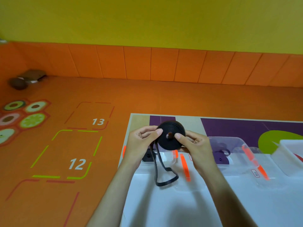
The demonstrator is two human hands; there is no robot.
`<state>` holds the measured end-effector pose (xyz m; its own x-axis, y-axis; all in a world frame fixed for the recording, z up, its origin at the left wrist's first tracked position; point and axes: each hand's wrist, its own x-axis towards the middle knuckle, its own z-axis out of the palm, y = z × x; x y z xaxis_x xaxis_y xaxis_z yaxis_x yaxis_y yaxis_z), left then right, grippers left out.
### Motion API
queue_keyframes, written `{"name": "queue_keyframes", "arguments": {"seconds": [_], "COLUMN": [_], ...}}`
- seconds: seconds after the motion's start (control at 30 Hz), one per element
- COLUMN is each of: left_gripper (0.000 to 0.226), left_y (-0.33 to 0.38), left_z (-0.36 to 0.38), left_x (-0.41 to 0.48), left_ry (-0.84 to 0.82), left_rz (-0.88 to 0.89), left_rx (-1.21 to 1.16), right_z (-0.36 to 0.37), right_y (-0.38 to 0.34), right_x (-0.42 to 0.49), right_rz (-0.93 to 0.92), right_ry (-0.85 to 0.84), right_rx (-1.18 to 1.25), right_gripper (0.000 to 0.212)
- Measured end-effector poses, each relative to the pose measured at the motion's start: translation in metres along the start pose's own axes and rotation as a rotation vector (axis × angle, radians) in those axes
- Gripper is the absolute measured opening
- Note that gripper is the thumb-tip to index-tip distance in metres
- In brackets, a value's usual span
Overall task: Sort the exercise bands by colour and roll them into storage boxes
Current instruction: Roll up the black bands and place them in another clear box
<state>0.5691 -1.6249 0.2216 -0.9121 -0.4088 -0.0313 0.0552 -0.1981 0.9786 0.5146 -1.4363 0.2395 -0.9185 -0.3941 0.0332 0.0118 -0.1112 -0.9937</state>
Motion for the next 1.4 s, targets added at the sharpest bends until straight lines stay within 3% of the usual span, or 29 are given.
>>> {"name": "queue_keyframes", "arguments": {"seconds": [0.17, 0.43, 0.57, 0.7, 0.8, 0.97, 1.07, 1.23, 1.3, 1.4], "left_gripper": [0.009, 0.010, 0.014, 0.021, 0.018, 0.015, 0.014, 0.016, 0.015, 0.013], "left_y": [0.006, 0.025, 0.017, -0.009, -0.013, 0.004, 0.015, 0.007, 0.001, 0.006], "left_z": [-0.015, -0.009, -0.007, -0.012, -0.019, -0.016, -0.013, -0.012, -0.015, -0.019], "left_x": [0.009, 0.018, 0.018, 0.011, 0.010, 0.019, 0.027, 0.022, 0.020, 0.022], "left_ry": [-0.168, -0.304, -0.224, -0.168, -0.165, -0.391, -0.388, -0.264, -0.257, -0.294], "left_rz": [0.142, 0.185, 0.134, 0.079, 0.075, 0.078, 0.077, 0.081, 0.090, 0.090], "left_rx": [0.292, 0.418, 0.195, 0.133, 0.159, 0.421, 0.458, 0.236, 0.250, 0.326], "right_z": [-0.018, -0.027, -0.025, -0.019, -0.029, -0.033, -0.030, -0.023, -0.020, -0.022], "right_y": [-0.016, -0.050, -0.041, -0.009, -0.003, -0.017, -0.016, 0.002, 0.013, 0.017], "right_x": [0.012, 0.038, 0.030, 0.020, 0.018, 0.029, 0.029, 0.015, 0.010, 0.008], "right_rz": [-0.004, 0.053, 0.023, -0.004, 0.039, 0.173, 0.188, 0.035, -0.018, -0.066], "right_ry": [-0.225, -0.466, -0.311, -0.113, -0.247, -0.483, -0.445, -0.203, -0.138, -0.196], "right_rx": [-0.229, -0.512, -0.274, -0.174, -0.243, -0.536, -0.440, -0.198, -0.227, -0.339], "right_gripper": [0.019, 0.016, 0.015, 0.013, 0.015, 0.010, 0.015, 0.018, 0.018, 0.023]}}
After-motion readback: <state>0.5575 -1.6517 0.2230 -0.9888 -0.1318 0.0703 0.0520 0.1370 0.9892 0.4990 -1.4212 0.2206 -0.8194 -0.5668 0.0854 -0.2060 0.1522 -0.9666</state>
